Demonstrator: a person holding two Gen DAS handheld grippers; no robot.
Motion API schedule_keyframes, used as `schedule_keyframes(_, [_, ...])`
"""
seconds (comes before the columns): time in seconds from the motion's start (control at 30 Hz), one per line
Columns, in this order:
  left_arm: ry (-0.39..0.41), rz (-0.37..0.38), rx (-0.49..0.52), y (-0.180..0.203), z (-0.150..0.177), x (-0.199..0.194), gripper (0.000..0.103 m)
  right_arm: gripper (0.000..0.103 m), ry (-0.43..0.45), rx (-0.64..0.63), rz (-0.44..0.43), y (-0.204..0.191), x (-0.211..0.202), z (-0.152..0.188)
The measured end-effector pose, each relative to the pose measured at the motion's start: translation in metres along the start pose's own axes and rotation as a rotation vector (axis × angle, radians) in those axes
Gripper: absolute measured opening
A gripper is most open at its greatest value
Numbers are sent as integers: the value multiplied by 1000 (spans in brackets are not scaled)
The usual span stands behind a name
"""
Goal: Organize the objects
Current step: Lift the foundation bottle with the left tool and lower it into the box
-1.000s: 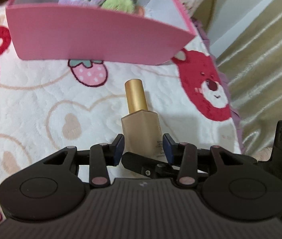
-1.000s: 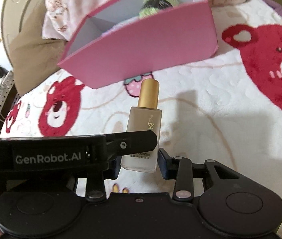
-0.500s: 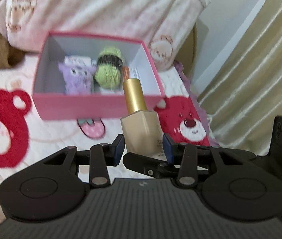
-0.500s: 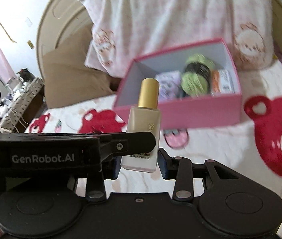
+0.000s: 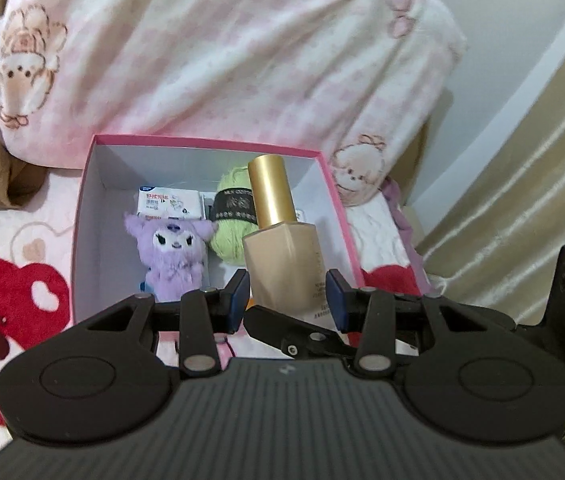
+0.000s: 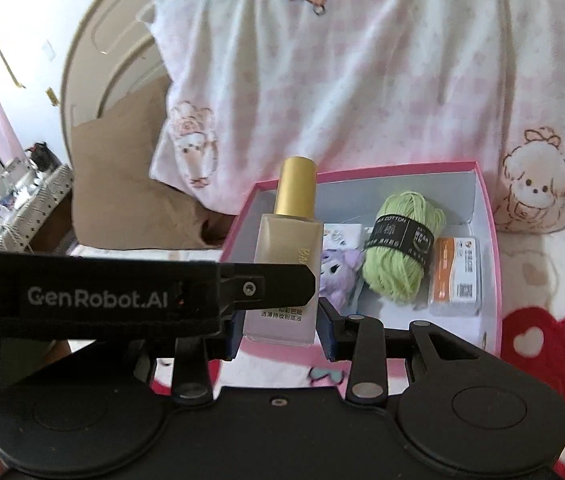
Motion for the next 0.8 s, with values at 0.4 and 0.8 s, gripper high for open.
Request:
schedule_keyframes(0.4, [-29, 10, -76, -61, -41, 67, 40, 42, -79, 124, -39, 33, 83, -37])
schedule_keyframes(0.8, [-7, 26, -199, -113, -48, 105, 37, 41, -126, 116, 59, 28, 141, -46])
Point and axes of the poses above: each gripper's, at about its wrist camera, not at the fingertips, and x roughly the way its jaws point, y to its right, z to its underside, the point moved 4 cm from there along x, roughly the way its jaws point, and after that the axes turned 9 degrees about -y, right-handed, at the moved point
